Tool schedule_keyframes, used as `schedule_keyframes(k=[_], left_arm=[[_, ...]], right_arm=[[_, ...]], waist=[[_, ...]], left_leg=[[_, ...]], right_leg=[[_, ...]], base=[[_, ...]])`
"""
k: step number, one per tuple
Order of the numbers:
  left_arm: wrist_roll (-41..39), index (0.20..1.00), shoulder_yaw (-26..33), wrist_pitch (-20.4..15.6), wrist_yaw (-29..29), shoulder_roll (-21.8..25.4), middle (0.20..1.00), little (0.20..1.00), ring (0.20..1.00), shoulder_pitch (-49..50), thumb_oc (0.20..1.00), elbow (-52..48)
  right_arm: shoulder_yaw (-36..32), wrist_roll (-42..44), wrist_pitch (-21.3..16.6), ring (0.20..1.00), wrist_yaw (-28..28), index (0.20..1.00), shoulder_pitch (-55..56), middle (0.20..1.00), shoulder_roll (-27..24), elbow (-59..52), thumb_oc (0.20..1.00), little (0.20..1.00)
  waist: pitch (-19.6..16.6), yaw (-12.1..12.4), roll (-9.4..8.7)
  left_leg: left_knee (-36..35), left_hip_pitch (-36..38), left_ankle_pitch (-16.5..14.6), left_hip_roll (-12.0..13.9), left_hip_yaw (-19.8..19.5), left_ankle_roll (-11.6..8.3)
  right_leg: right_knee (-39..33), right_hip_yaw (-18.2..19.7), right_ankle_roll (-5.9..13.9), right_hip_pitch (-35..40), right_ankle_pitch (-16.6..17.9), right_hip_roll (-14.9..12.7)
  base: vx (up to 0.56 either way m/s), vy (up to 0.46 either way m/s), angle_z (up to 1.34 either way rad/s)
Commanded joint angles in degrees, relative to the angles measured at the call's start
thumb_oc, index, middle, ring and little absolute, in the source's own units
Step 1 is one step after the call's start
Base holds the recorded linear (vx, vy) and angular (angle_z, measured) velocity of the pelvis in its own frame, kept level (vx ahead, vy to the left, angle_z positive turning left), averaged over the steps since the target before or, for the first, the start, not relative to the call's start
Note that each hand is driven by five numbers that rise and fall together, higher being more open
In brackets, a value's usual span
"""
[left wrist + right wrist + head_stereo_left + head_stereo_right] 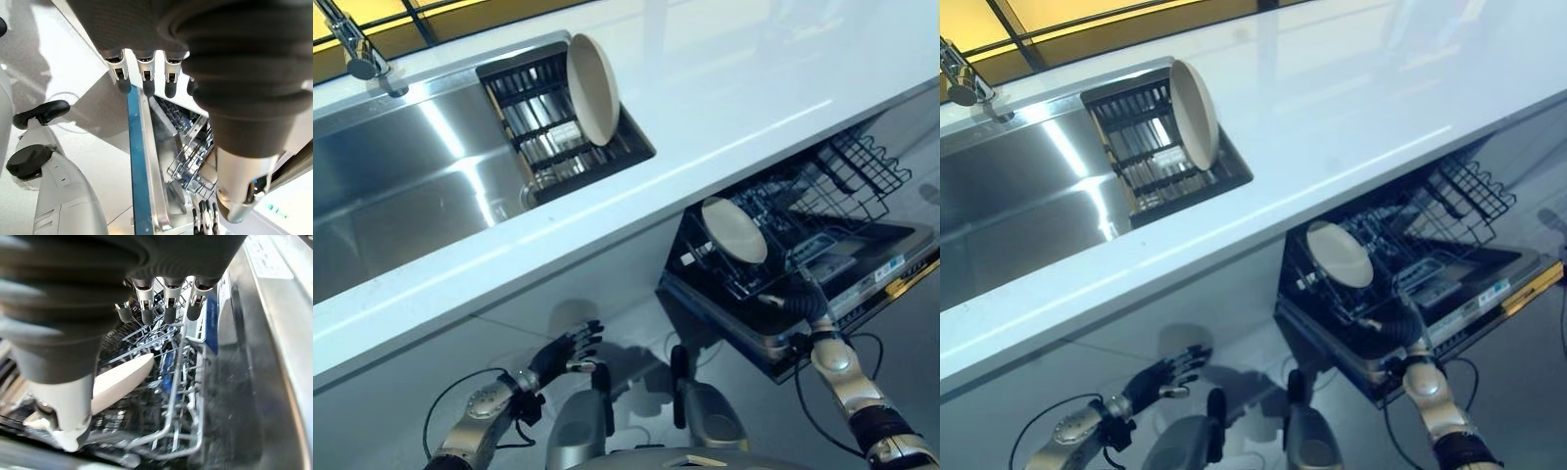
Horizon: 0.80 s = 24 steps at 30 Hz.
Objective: Pick up plates and place into dishwasher.
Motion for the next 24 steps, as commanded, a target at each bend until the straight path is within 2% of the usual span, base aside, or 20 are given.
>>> schedule_keyframes(k=[1, 4, 7, 11, 17, 22, 24], left_arm=[[1.2, 1.000, 1.9, -1.9, -0.3, -1.5, 1.000, 1.000, 1.000, 3.0, 1.000, -3.0], [1.8, 1.000, 3.6, -2.7, -0.9, -2.3, 1.000, 1.000, 1.000, 3.6, 1.000, -3.3], [2.5, 1.000, 4.1, -4.4, -1.2, -3.2, 1.000, 1.000, 1.000, 3.9, 1.000, -4.3], [3.3, 1.000, 4.0, -6.2, -1.6, -4.3, 1.000, 1.000, 1.000, 4.5, 1.000, -6.7], [2.5, 1.000, 1.8, -6.8, -2.4, -4.1, 1.000, 1.000, 1.000, 3.8, 1.000, -10.4], [2.1, 1.000, -0.2, -4.6, -2.4, -3.5, 1.000, 1.000, 1.000, 1.6, 1.000, -11.9], [1.9, 1.000, -0.3, -4.1, -3.6, -3.1, 1.000, 1.000, 1.000, 1.1, 1.000, -12.5]], right_arm=[[-2.4, 4.3, -4.5, 1.000, 2.4, 1.000, 0.2, 1.000, -2.5, -3.3, 1.000, 1.000], [-5.5, 11.8, -6.7, 1.000, 4.7, 1.000, 2.9, 1.000, -0.7, -6.4, 1.000, 1.000], [-9.3, 19.2, -8.7, 1.000, 5.7, 1.000, 5.2, 1.000, 3.2, -12.2, 1.000, 1.000], [-11.9, 23.4, -11.8, 1.000, 5.8, 1.000, 8.1, 1.000, 8.5, -18.5, 1.000, 1.000], [-12.9, 34.8, -13.5, 1.000, 9.5, 1.000, 9.8, 1.000, 12.0, -24.6, 1.000, 1.000], [-11.5, 36.9, -12.7, 1.000, 10.6, 1.000, 9.4, 1.000, 12.5, -27.3, 1.000, 1.000], [-11.3, 41.9, -12.7, 1.000, 12.5, 1.000, 9.3, 1.000, 12.6, -27.7, 1.000, 1.000]], waist=[[-4.1, -1.1, 1.06], [-5.3, -1.9, 0.71], [-6.6, -3.1, 0.65], [-8.1, -5.0, 0.90], [-10.5, -7.6, 1.80], [-12.6, -8.9, 2.76], [-13.3, -9.3, 3.19]], left_leg=[[2.5, -1.8, -4.6, -0.2, 0.3, 2.34], [1.5, -0.5, -4.6, -0.2, 1.0, 2.44], [0.4, 0.8, -4.8, -0.2, 1.7, 2.73], [-0.9, 2.7, -5.2, -0.3, 2.9, 3.15], [-2.3, 4.9, -5.5, -0.2, 5.0, 3.46], [-3.3, 6.2, -5.4, -0.1, 6.0, 3.31], [-3.8, 6.6, -5.2, -0.1, 6.2, 3.32]], right_leg=[[5.3, 0.2, 4.08, 0.2, -5.9, -0.7], [4.7, 0.6, 4.15, 0.9, -5.9, -0.4], [4.4, 1.3, 4.16, 1.3, -6.0, -0.1], [4.3, 2.6, 4.34, 1.5, -6.2, 0.5], [4.2, 4.4, 4.16, 2.0, -6.5, 1.5], [4.0, 5.3, 3.96, 2.4, -6.7, 2.1], [4.0, 5.5, 3.87, 2.3, -6.7, 2.4]], base=[[0.02, -0.006, -0.06], [0.03, 0.005, -0.10], [0.01, 0.019, -0.14], [0.00, 0.034, -0.14], [-0.02, 0.035, -0.21], [-0.02, 0.014, -0.17], [-0.02, 0.019, -0.13]])
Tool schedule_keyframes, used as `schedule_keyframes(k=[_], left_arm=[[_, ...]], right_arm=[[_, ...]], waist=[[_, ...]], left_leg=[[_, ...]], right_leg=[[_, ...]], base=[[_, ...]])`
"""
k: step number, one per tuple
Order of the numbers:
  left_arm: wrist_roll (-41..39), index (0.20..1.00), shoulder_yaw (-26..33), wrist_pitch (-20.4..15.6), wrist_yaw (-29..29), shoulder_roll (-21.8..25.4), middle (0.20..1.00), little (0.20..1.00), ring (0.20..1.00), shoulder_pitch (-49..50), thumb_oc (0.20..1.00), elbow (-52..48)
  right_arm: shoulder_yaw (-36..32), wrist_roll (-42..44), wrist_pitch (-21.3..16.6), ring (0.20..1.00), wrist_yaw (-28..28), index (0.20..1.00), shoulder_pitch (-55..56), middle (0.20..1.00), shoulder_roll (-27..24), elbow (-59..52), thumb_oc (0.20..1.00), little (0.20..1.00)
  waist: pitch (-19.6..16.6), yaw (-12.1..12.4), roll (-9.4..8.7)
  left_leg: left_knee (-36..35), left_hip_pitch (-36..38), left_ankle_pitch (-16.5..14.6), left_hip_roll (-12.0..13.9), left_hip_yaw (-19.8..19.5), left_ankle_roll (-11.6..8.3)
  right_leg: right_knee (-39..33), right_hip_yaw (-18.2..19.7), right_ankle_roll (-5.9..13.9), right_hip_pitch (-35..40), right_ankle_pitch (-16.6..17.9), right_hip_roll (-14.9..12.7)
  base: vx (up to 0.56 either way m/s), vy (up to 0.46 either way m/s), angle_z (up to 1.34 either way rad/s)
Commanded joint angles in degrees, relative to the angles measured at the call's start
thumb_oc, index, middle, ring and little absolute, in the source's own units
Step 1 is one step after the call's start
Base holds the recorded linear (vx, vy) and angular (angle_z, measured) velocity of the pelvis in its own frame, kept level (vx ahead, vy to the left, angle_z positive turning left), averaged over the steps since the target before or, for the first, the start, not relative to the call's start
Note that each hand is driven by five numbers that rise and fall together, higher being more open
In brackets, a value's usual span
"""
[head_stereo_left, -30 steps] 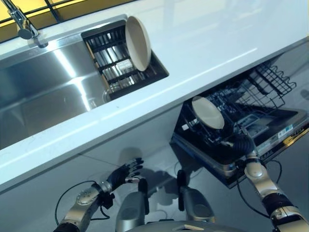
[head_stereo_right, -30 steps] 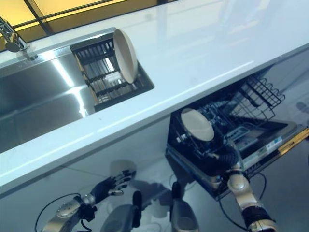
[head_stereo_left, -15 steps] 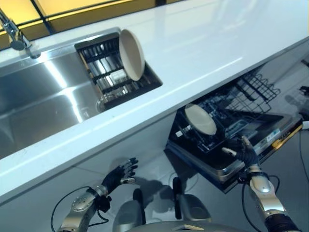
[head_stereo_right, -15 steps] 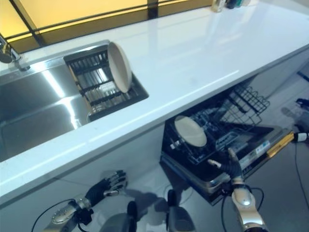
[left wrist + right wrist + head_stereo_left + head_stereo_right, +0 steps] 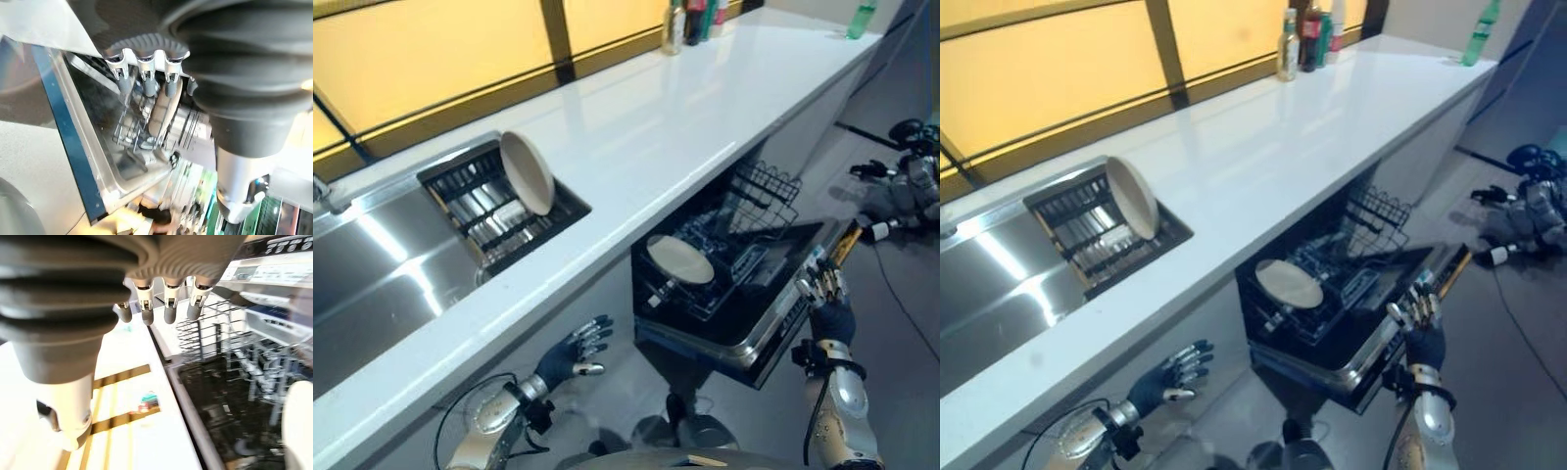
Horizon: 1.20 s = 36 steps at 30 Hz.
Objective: Pick up plates and place into dishwasher.
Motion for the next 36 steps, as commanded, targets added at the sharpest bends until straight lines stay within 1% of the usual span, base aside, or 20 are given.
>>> schedule_keyframes(k=[1, 4, 7, 10, 11, 13, 15, 16, 19, 21, 22, 24, 27, 30, 32, 34, 36], left_arm=[[-0.7, 1.000, 0.1, -0.9, -3.2, 1.1, 1.000, 1.000, 1.000, -2.4, 1.000, -4.8], [-0.9, 1.000, -0.6, -1.0, -5.6, 1.9, 1.000, 1.000, 1.000, -3.7, 1.000, -7.0], [-0.4, 1.000, -2.7, -0.4, -6.9, 3.8, 1.000, 1.000, 1.000, -6.3, 1.000, -12.5], [-2.2, 1.000, -4.2, 0.0, -8.7, 4.9, 1.000, 1.000, 1.000, -9.0, 1.000, -18.3], [-2.5, 1.000, -4.8, 0.0, -8.7, 5.0, 1.000, 1.000, 1.000, -10.1, 1.000, -20.1], [-2.2, 1.000, -5.7, -0.9, -9.0, 4.9, 1.000, 1.000, 1.000, -12.7, 1.000, -23.1], [-2.3, 1.000, -6.5, -1.1, -8.3, 4.7, 1.000, 1.000, 1.000, -16.1, 1.000, -25.8], [-3.3, 1.000, -6.9, -1.4, -7.6, 4.6, 1.000, 1.000, 1.000, -18.2, 1.000, -27.0], [-6.4, 1.000, -6.8, -0.6, -3.9, 3.2, 1.000, 1.000, 1.000, -23.7, 1.000, -28.6], [-8.9, 1.000, -4.2, 0.2, 0.4, 1.1, 1.000, 1.000, 1.000, -27.5, 1.000, -29.1], [-8.6, 1.000, -3.4, 0.2, 1.3, 0.7, 1.000, 1.000, 1.000, -28.1, 1.000, -29.2], [-6.2, 1.000, -0.3, -1.3, 4.7, 0.2, 1.000, 1.000, 1.000, -29.9, 1.000, -29.0], [-6.3, 1.000, 3.6, -1.0, 7.9, 0.5, 1.000, 1.000, 1.000, -31.0, 1.000, -29.5], [-3.9, 1.000, 7.3, -0.8, 11.0, 0.5, 1.000, 1.000, 1.000, -30.6, 1.000, -29.5], [-1.1, 1.000, 9.2, -0.8, 13.8, 1.1, 1.000, 1.000, 1.000, -30.3, 1.000, -29.7], [1.2, 1.000, 12.8, -0.9, 17.3, 2.8, 1.000, 1.000, 1.000, -29.2, 1.000, -29.2], [7.3, 1.000, 16.5, -2.2, 22.1, 4.3, 1.000, 1.000, 1.000, -28.1, 1.000, -27.8]], right_arm=[[-1.3, 9.1, -4.3, 1.000, 4.4, 1.000, -3.9, 1.000, -0.5, -5.9, 1.000, 1.000], [-1.8, 12.8, -5.5, 1.000, 5.5, 1.000, -4.6, 1.000, 0.7, -6.1, 1.000, 1.000], [-1.8, 15.6, -4.7, 1.000, 7.0, 1.000, -5.4, 1.000, 1.7, -6.9, 1.000, 1.000], [-0.9, 14.3, -4.7, 1.000, 6.6, 1.000, -5.8, 1.000, 1.9, -7.5, 1.000, 1.000], [-0.5, 15.4, -4.5, 1.000, 7.0, 1.000, -5.9, 1.000, 1.9, -7.7, 1.000, 1.000], [0.0, 20.1, -3.7, 1.000, 9.9, 1.000, -6.2, 1.000, 2.5, -8.2, 1.000, 1.000], [0.5, 23.7, -3.3, 1.000, 11.6, 1.000, -6.5, 1.000, 3.2, -8.8, 1.000, 1.000], [0.9, 26.3, -2.9, 1.000, 13.0, 1.000, -6.7, 1.000, 3.7, -8.9, 1.000, 1.000], [1.5, 32.6, -1.0, 1.000, 16.5, 1.000, -7.4, 1.000, 5.7, -9.2, 1.000, 1.000], [1.9, 35.5, 1.1, 1.000, 17.8, 1.000, -7.6, 1.000, 7.5, -10.7, 1.000, 1.000], [2.1, 35.8, 1.5, 1.000, 18.0, 1.000, -7.7, 1.000, 7.9, -11.2, 1.000, 1.000], [2.2, 36.6, 3.3, 1.000, 18.9, 1.000, -7.8, 1.000, 8.6, -13.2, 1.000, 1.000], [2.3, 37.3, 5.6, 1.000, 20.2, 1.000, -8.0, 1.000, 8.8, -15.1, 1.000, 1.000], [1.4, 38.2, 9.2, 1.000, 21.1, 1.000, -8.6, 1.000, 9.4, -16.7, 1.000, 1.000], [1.4, 38.1, 9.8, 1.000, 21.1, 1.000, -8.6, 1.000, 9.2, -17.6, 1.000, 1.000], [0.9, 36.4, 10.7, 1.000, 21.3, 1.000, -7.9, 1.000, 8.7, -19.2, 1.000, 1.000], [0.7, 33.8, 10.9, 1.000, 21.4, 1.000, -7.3, 1.000, 8.0, -20.1, 1.000, 1.000]], waist=[[0.1, -1.2, 1.27], [-0.7, -1.7, 1.75], [-1.4, -2.2, 2.53], [-1.9, -2.5, 3.07], [-2.0, -2.5, 3.15], [-2.2, -2.5, 3.22], [-2.5, -2.4, 3.11], [-2.7, -2.3, 3.02], [-3.1, -2.1, 2.56], [-3.7, -1.8, 1.88], [-3.7, -1.7, 1.72], [-4.2, -1.2, 1.08], [-4.4, -0.7, 0.46], [-4.5, 0.0, 0.03], [-4.6, 0.4, -0.21], [-4.5, 1.0, -0.48], [-4.6, 1.4, -0.60]], left_leg=[[4.8, -2.1, -5.5, -0.2, -0.7, 3.11], [4.3, -1.8, -5.5, -0.2, -0.4, 3.14], [3.9, -1.7, -5.4, -0.4, -0.6, 3.13], [3.8, -1.9, -5.1, -0.6, -0.8, 3.25], [3.7, -1.9, -5.0, -0.7, -0.9, 3.29], [3.6, -1.9, -4.8, -0.9, -1.2, 3.39], [3.4, -1.9, -4.6, -1.2, -1.7, 3.48], [3.1, -1.9, -4.5, -1.4, -2.0, 3.54], [2.4, -1.8, -4.3, -1.9, -2.8, 3.74], [1.8, -1.7, -4.3, -2.4, -3.1, 3.97], [1.7, -1.7, -4.3, -2.5, -3.2, 4.01], [1.5, -1.8, -4.3, -2.8, -3.2, 4.10], [1.9, -2.0, -4.6, -3.2, -3.1, 4.43], [2.2, -2.1, -4.8, -3.5, -3.2, 4.69], [2.2, -2.2, -4.7, -3.7, -3.5, 4.87], [1.8, -2.1, -4.5, -3.8, -4.0, 5.00], [1.6, -2.1, -4.3, -3.9, -4.5, 4.97]], right_leg=[[6.8, -0.4, 3.32, -0.7, -6.9, 1.4], [6.7, -0.2, 3.36, -0.8, -6.7, 1.6], [6.6, 0.1, 3.61, -1.1, -6.3, 1.6], [6.7, 0.3, 3.74, -1.2, -6.1, 1.5], [6.7, 0.4, 3.75, -1.2, -6.0, 1.5], [6.7, 0.6, 3.85, -1.1, -5.8, 1.4], [6.6, 0.5, 3.99, -0.8, -5.6, 1.2], [6.5, 0.4, 4.05, -0.7, -5.5, 1.0], [6.4, 0.2, 4.28, -0.9, -4.8, 0.6], [6.0, 0.3, 4.45, -1.2, -4.2, 0.3], [5.9, 0.3, 4.47, -1.2, -4.0, 0.2], [5.5, 0.2, 4.63, -1.6, -3.5, -0.1], [5.9, 0.2, 4.85, -2.3, -3.5, -0.3], [6.6, 0.0, 4.98, -2.6, -3.8, -0.5], [6.9, -0.2, 5.04, -2.5, -3.9, -0.7], [7.2, -0.5, 5.04, -2.6, -4.1, -0.8], [7.3, -0.7, 4.93, -2.6, -4.4, -0.8]], base=[[-0.02, 0.018, -0.06], [-0.01, 0.006, -0.03], [0.00, 0.008, -0.02], [-0.01, 0.038, -0.06], [-0.01, 0.046, -0.02], [-0.01, 0.049, -0.01], [-0.01, 0.054, 0.01], [-0.01, 0.061, 0.02], [-0.01, 0.063, 0.04], [0.01, 0.065, 0.07], [0.01, 0.068, 0.07], [0.01, 0.076, 0.06], [0.02, 0.077, 0.02], [0.04, 0.060, 0.03], [0.03, 0.038, 0.03], [0.05, 0.029, 0.03], [0.06, 0.015, 0.05]])
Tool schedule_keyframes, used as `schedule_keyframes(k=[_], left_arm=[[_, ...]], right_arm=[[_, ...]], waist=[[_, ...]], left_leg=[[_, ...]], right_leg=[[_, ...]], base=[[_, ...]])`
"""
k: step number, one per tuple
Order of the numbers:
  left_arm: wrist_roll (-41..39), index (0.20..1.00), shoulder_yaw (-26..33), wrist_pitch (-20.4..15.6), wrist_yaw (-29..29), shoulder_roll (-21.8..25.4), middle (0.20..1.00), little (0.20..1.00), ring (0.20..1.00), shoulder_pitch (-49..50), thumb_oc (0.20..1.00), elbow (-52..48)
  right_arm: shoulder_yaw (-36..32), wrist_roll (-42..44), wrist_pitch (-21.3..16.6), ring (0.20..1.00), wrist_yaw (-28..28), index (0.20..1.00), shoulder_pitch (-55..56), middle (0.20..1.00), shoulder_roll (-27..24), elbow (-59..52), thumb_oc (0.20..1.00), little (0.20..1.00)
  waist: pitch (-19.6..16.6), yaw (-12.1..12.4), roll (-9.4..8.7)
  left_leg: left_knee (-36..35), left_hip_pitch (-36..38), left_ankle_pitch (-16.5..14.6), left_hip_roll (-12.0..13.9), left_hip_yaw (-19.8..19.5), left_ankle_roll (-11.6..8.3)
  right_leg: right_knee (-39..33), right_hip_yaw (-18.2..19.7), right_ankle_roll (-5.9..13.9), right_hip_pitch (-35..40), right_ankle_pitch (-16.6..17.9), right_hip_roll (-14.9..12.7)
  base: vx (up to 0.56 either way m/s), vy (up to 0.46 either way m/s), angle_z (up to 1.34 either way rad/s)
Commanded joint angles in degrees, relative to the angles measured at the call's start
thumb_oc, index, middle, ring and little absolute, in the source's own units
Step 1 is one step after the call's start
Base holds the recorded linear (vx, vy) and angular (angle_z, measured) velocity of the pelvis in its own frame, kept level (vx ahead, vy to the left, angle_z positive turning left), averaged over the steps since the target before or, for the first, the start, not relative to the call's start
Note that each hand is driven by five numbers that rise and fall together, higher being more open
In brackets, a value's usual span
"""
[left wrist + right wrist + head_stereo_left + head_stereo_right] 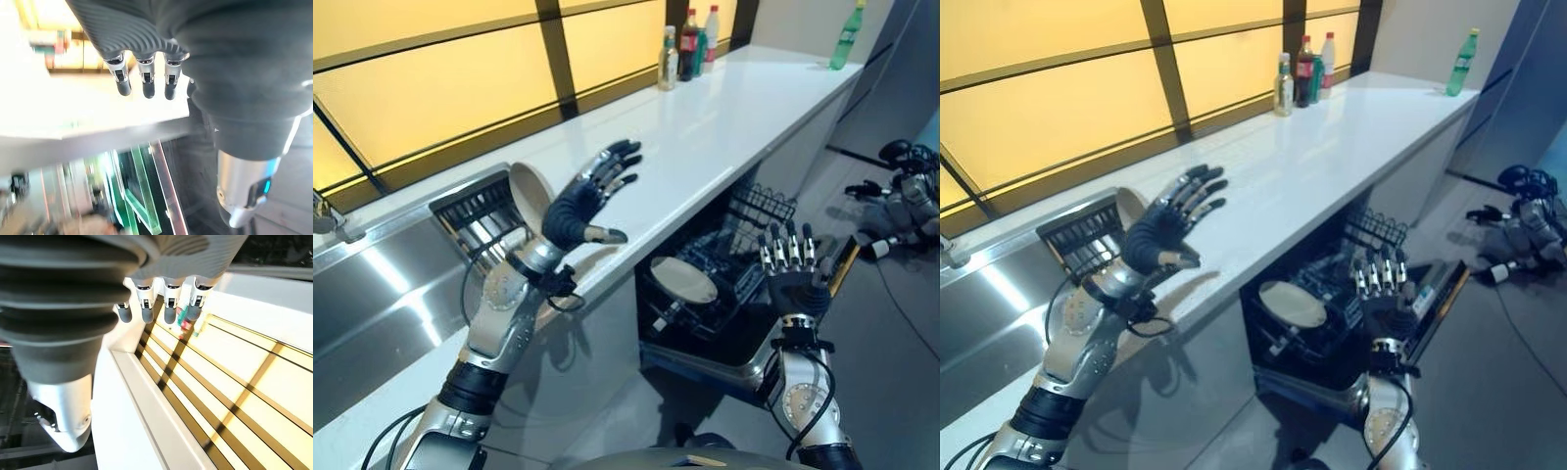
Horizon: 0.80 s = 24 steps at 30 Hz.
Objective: Pick up plates and place into dishwasher.
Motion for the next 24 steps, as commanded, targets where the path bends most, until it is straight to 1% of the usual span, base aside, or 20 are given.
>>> schedule_keyframes(k=[1, 2, 3, 4, 5, 6, 7, 8, 9, 10, 11, 12, 13, 14, 17, 19, 21, 23, 24], left_arm=[[11.2, 1.000, 6.9, -4.2, 9.9, 6.0, 1.000, 1.000, 1.000, -1.3, 1.000, -0.4], [13.7, 1.000, 7.9, -4.5, 12.1, 6.7, 1.000, 1.000, 1.000, -1.0, 1.000, 0.2], [19.3, 1.000, 9.4, -6.3, 14.5, 7.9, 1.000, 1.000, 1.000, -0.5, 1.000, 1.6], [26.4, 1.000, 11.0, -7.9, 17.2, 10.7, 1.000, 1.000, 1.000, 0.4, 1.000, 3.0], [29.5, 1.000, 11.8, -8.0, 19.7, 13.5, 1.000, 1.000, 1.000, 0.7, 1.000, 4.6], [30.0, 1.000, 11.7, -8.1, 20.3, 13.8, 1.000, 1.000, 1.000, 0.6, 1.000, 4.9], [37.2, 1.000, 12.3, -10.2, 23.8, 16.6, 1.000, 1.000, 1.000, 0.8, 1.000, 8.1], [41.6, 1.000, 11.9, -10.5, 26.5, 18.8, 1.000, 1.000, 1.000, 0.6, 1.000, 9.9], [44.6, 1.000, 11.1, -9.4, 29.0, 22.7, 1.000, 1.000, 1.000, -0.2, 1.000, 12.5], [45.9, 1.000, 10.7, -9.5, 30.3, 24.8, 1.000, 1.000, 1.000, -0.9, 1.000, 14.7], [48.1, 1.000, 10.2, -9.5, 32.5, 26.8, 1.000, 1.000, 1.000, -1.4, 1.000, 16.9], [49.3, 1.000, 9.8, -9.2, 33.2, 27.2, 1.000, 1.000, 1.000, -1.7, 1.000, 17.6], [50.6, 1.000, 9.4, -9.5, 35.8, 29.8, 1.000, 1.000, 1.000, -1.6, 1.000, 19.7], [52.6, 1.000, 9.3, -9.2, 37.8, 31.0, 1.000, 1.000, 1.000, -1.6, 1.000, 20.6], [56.9, 1.000, 8.3, -9.1, 41.6, 33.0, 1.000, 1.000, 1.000, -2.3, 1.000, 22.5], [59.8, 1.000, 6.9, -8.2, 42.3, 33.3, 1.000, 1.000, 1.000, -3.5, 1.000, 22.7], [58.9, 1.000, 5.0, -7.3, 42.0, 33.7, 1.000, 1.000, 1.000, -5.0, 1.000, 23.1], [54.3, 1.000, 4.0, -7.2, 41.0, 31.5, 1.000, 1.000, 1.000, -6.1, 1.000, 23.3], [53.7, 1.000, 4.1, -7.3, 40.7, 30.9, 1.000, 1.000, 1.000, -6.1, 1.000, 23.1]], right_arm=[[-2.9, -3.4, 1.1, 1.000, 2.5, 1.000, -3.8, 1.000, 0.1, -6.8, 1.000, 1.000], [-3.2, -4.1, 1.5, 1.000, 2.2, 1.000, -3.8, 1.000, -0.3, -7.1, 1.000, 1.000], [-3.5, -4.7, 1.9, 1.000, 1.8, 1.000, -3.7, 1.000, -1.0, -7.3, 1.000, 1.000], [-4.0, -3.9, 2.5, 1.000, 1.7, 1.000, -3.6, 1.000, -2.5, -7.1, 1.000, 1.000], [-4.7, -2.8, 3.5, 1.000, 1.7, 1.000, -3.5, 1.000, -3.4, -7.2, 1.000, 1.000], [-4.8, -2.7, 3.7, 1.000, 1.7, 1.000, -3.6, 1.000, -3.4, -7.2, 1.000, 1.000], [-5.0, -3.5, 4.1, 1.000, 1.9, 1.000, -3.6, 1.000, -3.8, -6.6, 1.000, 1.000], [-4.9, -4.0, 3.7, 1.000, 2.1, 1.000, -3.8, 1.000, -4.5, -6.1, 1.000, 1.000], [-4.7, -5.0, 3.8, 1.000, 1.8, 1.000, -4.1, 1.000, -5.6, -6.0, 1.000, 1.000], [-4.7, -5.6, 4.0, 1.000, 1.4, 1.000, -4.3, 1.000, -6.0, -6.3, 1.000, 1.000], [-4.6, -6.7, 4.2, 1.000, 1.3, 1.000, -4.5, 1.000, -6.8, -6.4, 1.000, 1.000], [-4.5, -7.4, 4.1, 1.000, 1.3, 1.000, -4.5, 1.000, -7.0, -6.4, 1.000, 1.000], [-4.9, -9.1, 4.1, 1.000, 1.3, 1.000, -4.4, 1.000, -8.5, -6.5, 1.000, 1.000], [-5.0, -10.6, 3.8, 1.000, 1.6, 1.000, -4.3, 1.000, -9.5, -6.6, 1.000, 1.000], [-5.3, -10.8, 4.4, 1.000, 3.2, 1.000, -4.0, 1.000, -12.0, -6.6, 1.000, 1.000], [-5.2, -10.8, 4.9, 1.000, 4.1, 1.000, -4.3, 1.000, -13.0, -6.1, 1.000, 1.000], [-4.8, -11.3, 5.2, 1.000, 4.4, 1.000, -4.5, 1.000, -13.6, -6.2, 1.000, 1.000], [-3.5, -12.8, 4.4, 1.000, 3.9, 1.000, -4.9, 1.000, -13.6, -6.9, 1.000, 1.000], [-3.2, -13.1, 4.1, 1.000, 3.7, 1.000, -4.9, 1.000, -13.5, -7.1, 1.000, 1.000]], waist=[[0.8, 1.2, -1.15], [0.7, 1.3, -1.14], [0.7, 1.6, -1.12], [0.7, 1.9, -1.00], [0.7, 2.0, -0.89], [0.7, 2.0, -0.95], [0.9, 2.2, -0.70], [1.0, 2.1, -0.56], [1.3, 2.1, -0.30], [1.5, 2.0, -0.18], [1.6, 1.8, 0.01], [1.7, 1.8, 0.02], [1.8, 1.6, 0.16], [1.9, 1.4, 0.23], [2.2, 1.0, 0.31], [2.2, 0.8, 0.32], [2.2, 0.7, 0.34], [2.4, 0.8, 0.36], [2.4, 0.8, 0.37]], left_leg=[[6.0, -4.0, -5.9, -2.7, -3.3, 4.73], [6.1, -4.0, -5.8, -2.7, -3.5, 4.68], [6.1, -4.1, -5.8, -2.7, -3.8, 4.61], [6.2, -4.1, -5.8, -2.7, -4.0, 4.50], [6.3, -4.2, -5.7, -2.7, -4.1, 4.45], [6.4, -4.3, -5.7, -2.7, -4.2, 4.45], [6.7, -4.3, -5.9, -2.7, -4.4, 4.47], [6.9, -4.3, -6.0, -2.7, -4.4, 4.43], [7.2, -4.3, -6.0, -2.7, -4.4, 4.37], [7.4, -4.3, -6.1, -2.6, -4.4, 4.31], [7.6, -4.2, -6.2, -2.6, -4.3, 4.20], [7.6, -4.1, -6.2, -2.6, -4.3, 4.16], [7.7, -4.1, -6.1, -2.5, -4.2, 4.06], [7.7, -4.1, -6.0, -2.4, -4.1, 3.95], [7.8, -4.1, -5.9, -2.1, -3.8, 3.71], [7.8, -4.0, -5.8, -2.0, -3.9, 3.57], [7.8, -4.0, -5.8, -2.0, -4.0, 3.55], [7.8, -4.2, -5.7, -1.9, -4.0, 3.50], [7.9, -4.2, -5.7, -1.9, -4.1, 3.48]], right_leg=[[6.8, -0.3, 3.93, -2.5, -3.3, -0.2], [6.9, -0.4, 3.90, -2.4, -3.5, -0.2], [6.9, -0.5, 3.82, -2.3, -3.8, -0.2], [6.9, -0.6, 3.71, -2.2, -4.1, -0.2], [7.0, -0.8, 3.66, -2.1, -4.2, -0.2], [7.1, -0.9, 3.65, -2.1, -4.3, -0.3], [7.3, -1.2, 3.55, -2.2, -4.6, -0.3], [7.5, -1.3, 3.53, -2.1, -4.8, -0.3], [7.7, -1.4, 3.54, -2.0, -4.8, -0.4], [7.8, -1.5, 3.51, -1.9, -4.9, -0.4], [7.8, -1.4, 3.54, -1.7, -4.9, -0.4], [7.8, -1.5, 3.56, -1.6, -4.9, -0.4], [7.9, -1.3, 3.56, -1.5, -4.9, -0.4], [7.9, -1.2, 3.54, -1.4, -4.9, -0.3], [8.2, -1.2, 3.47, -1.2, -4.9, -0.2], [8.3, -1.4, 3.39, -1.1, -5.0, -0.2], [8.5, -1.5, 3.39, -1.1, -5.0, -0.2], [8.8, -1.5, 3.23, -1.1, -5.4, 0.0], [8.9, -1.5, 3.20, -1.2, -5.5, 0.1]], base=[[0.06, 0.004, 0.10], [0.05, -0.002, 0.10], [0.05, -0.012, 0.10], [0.05, -0.020, 0.07], [0.04, -0.020, 0.06], [0.03, -0.021, 0.07], [0.03, -0.014, 0.07], [0.04, -0.019, 0.08], [0.04, -0.012, 0.08], [0.05, -0.012, 0.09], [0.04, -0.007, 0.07], [0.05, -0.015, 0.07], [0.05, -0.019, 0.09], [0.05, -0.022, 0.10], [0.04, -0.021, 0.06], [0.04, -0.027, 0.02], [0.04, -0.028, -0.01], [0.03, -0.031, -0.01], [0.00, 0.000, 0.00]])
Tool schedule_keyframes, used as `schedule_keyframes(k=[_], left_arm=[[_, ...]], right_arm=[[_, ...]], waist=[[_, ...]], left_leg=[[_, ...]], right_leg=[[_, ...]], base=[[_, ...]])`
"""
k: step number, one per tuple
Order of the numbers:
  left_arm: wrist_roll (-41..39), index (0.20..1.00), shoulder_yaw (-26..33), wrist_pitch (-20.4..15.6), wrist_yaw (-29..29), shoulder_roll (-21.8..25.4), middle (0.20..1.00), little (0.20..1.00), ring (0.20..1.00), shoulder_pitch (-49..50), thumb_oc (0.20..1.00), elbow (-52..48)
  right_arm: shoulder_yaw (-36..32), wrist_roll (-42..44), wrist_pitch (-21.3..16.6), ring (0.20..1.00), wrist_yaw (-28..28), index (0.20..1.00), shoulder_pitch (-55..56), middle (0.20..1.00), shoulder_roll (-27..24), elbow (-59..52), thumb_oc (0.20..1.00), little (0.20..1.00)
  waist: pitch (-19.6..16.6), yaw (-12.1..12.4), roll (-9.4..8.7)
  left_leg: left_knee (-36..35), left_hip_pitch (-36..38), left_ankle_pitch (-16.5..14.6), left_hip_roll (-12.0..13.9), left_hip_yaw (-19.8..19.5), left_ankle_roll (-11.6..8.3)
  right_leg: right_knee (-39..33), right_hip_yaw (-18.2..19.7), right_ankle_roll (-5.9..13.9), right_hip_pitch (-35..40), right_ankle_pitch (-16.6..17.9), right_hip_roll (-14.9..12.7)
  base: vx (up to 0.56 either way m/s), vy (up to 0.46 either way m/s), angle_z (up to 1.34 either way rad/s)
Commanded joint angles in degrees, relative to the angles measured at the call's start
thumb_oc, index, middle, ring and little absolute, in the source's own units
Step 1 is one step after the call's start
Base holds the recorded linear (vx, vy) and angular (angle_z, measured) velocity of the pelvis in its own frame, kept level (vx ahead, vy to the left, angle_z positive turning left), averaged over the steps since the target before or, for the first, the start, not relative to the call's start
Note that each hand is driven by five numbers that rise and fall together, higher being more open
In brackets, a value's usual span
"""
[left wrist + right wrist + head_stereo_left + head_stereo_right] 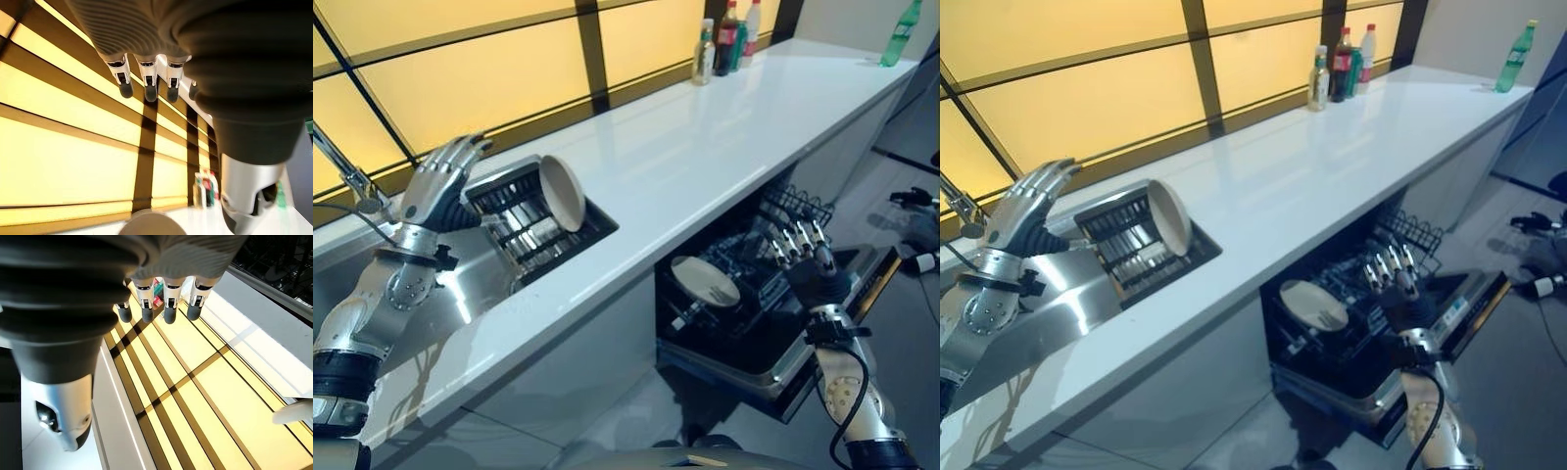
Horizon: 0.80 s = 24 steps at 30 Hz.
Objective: Pick up plates and place into dishwasher.
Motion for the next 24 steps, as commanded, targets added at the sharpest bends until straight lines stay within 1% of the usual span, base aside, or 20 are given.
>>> schedule_keyframes(k=[1, 4, 7, 8, 10, 12, 13, 14, 18, 22, 24], left_arm=[[-3.8, 1.000, 1.3, -0.2, 1.2, -0.3, 1.000, 1.000, 1.000, -6.1, 1.000, -1.0], [-3.7, 1.000, 2.8, -1.4, 1.4, -3.0, 1.000, 1.000, 1.000, -3.4, 1.000, -3.1], [-3.1, 1.000, 3.9, -1.6, 1.2, -3.8, 1.000, 1.000, 1.000, -2.0, 1.000, -4.7], [-3.2, 1.000, 3.8, -1.5, 1.2, -3.7, 1.000, 1.000, 1.000, -2.1, 1.000, -5.0], [-4.1, 1.000, 3.1, -1.2, 1.0, -3.7, 1.000, 1.000, 1.000, -2.8, 1.000, -5.4], [-3.7, 1.000, 1.7, -1.3, 0.5, -4.4, 1.000, 1.000, 1.000, -4.2, 1.000, -5.7], [-3.5, 1.000, 0.8, -1.0, 0.3, -4.6, 1.000, 1.000, 1.000, -5.2, 1.000, -5.7], [-3.7, 1.000, -0.2, -0.8, 0.0, -4.8, 1.000, 1.000, 1.000, -6.3, 1.000, -5.4], [-1.5, 1.000, -2.6, 1.0, -2.0, -4.7, 1.000, 1.000, 1.000, -8.8, 1.000, -6.1], [1.4, 1.000, -6.5, 2.7, -2.5, -2.0, 1.000, 1.000, 1.000, -13.4, 1.000, -4.3], [-1.2, 1.000, -8.5, 3.5, -2.6, -0.8, 1.000, 1.000, 1.000, -16.1, 1.000, -2.8]], right_arm=[[0.8, -3.3, -2.9, 1.000, 0.8, 1.000, -4.5, 1.000, 0.5, -6.8, 1.000, 1.000], [2.0, -5.5, -4.1, 1.000, 0.3, 1.000, -4.3, 1.000, 1.0, -7.2, 1.000, 1.000], [2.8, -8.9, -6.0, 1.000, -0.6, 1.000, -4.6, 1.000, 0.5, -7.0, 1.000, 1.000], [3.1, -10.7, -6.7, 1.000, -1.4, 1.000, -4.9, 1.000, 0.0, -6.9, 1.000, 1.000], [3.5, -11.3, -7.0, 1.000, -2.4, 1.000, -5.6, 1.000, -1.0, -6.4, 1.000, 1.000], [4.2, -12.8, -7.9, 1.000, -3.4, 1.000, -6.4, 1.000, -1.4, -5.5, 1.000, 1.000], [4.9, -13.4, -8.1, 1.000, -4.4, 1.000, -6.8, 1.000, -1.5, -5.2, 1.000, 1.000], [5.7, -14.2, -7.9, 1.000, -5.4, 1.000, -7.4, 1.000, -1.5, -4.7, 1.000, 1.000], [7.5, -15.4, -7.9, 1.000, -5.7, 1.000, -9.6, 1.000, -2.7, -3.1, 1.000, 1.000], [9.7, -14.2, -7.5, 1.000, -5.7, 1.000, -12.5, 1.000, -2.9, -1.2, 1.000, 1.000], [10.2, -14.7, -7.4, 1.000, -6.0, 1.000, -12.7, 1.000, -3.0, -1.4, 1.000, 1.000]], waist=[[0.2, -0.4, -1.68], [0.4, 0.0, -1.83], [0.4, 0.2, -1.86], [0.3, 0.2, -1.93], [0.3, 0.3, -2.05], [0.3, 0.3, -2.28], [0.4, 0.4, -2.38], [0.6, 0.6, -2.40], [0.7, 1.4, -2.37], [1.4, 2.0, -2.18], [1.7, 1.9, -1.92]], left_leg=[[8.1, -5.2, -6.1, -2.0, -1.6, 3.51], [8.3, -5.1, -6.2, -1.9, -1.6, 3.41], [8.7, -5.0, -6.3, -1.6, -1.0, 3.17], [9.2, -5.1, -6.4, -1.6, -0.6, 3.06], [10.4, -5.3, -6.8, -1.6, 0.9, 3.07], [10.5, -5.6, -6.7, -1.5, 3.1, 3.26], [10.1, -5.5, -6.5, -1.4, 3.3, 3.43], [9.6, -5.5, -6.2, -1.5, 2.8, 3.50], [7.8, -5.2, -5.4, -2.1, 1.1, 3.75], [9.3, -5.9, -6.3, -2.8, 0.6, 4.49], [9.7, -6.2, -6.6, -3.3, -0.1, 4.97]], right_leg=[[9.1, 1.0, 3.32, -3.4, -5.3, 0.5], [8.9, 0.8, 3.08, -2.9, -6.0, 0.6], [8.8, 0.5, 2.98, -2.4, -6.5, 0.6], [8.7, 0.3, 3.02, -2.2, -6.5, 0.6], [8.8, -0.3, 3.14, -2.0, -6.4, 0.3], [9.6, -2.3, 3.48, -2.3, -5.8, -0.2], [10.0, -2.9, 3.56, -2.4, -5.7, -0.4], [10.4, -3.4, 3.58, -2.6, -5.6, -0.5], [12.0, -3.7, 3.94, -2.9, -5.3, -0.8], [16.3, -3.1, 4.27, -4.5, -4.7, -1.4], [18.5, -2.5, 4.14, -5.2, -4.0, -1.5]], base=[[0.00, 0.000, 0.00], [0.00, 0.000, 0.00], [0.00, 0.000, 0.00], [0.00, 0.000, 0.00], [0.00, 0.016, 0.01], [-0.02, 0.049, 0.15], [-0.02, 0.081, 0.28], [-0.01, 0.097, 0.33], [0.02, 0.106, 0.30], [0.01, 0.098, 0.22], [0.02, 0.091, 0.07]])
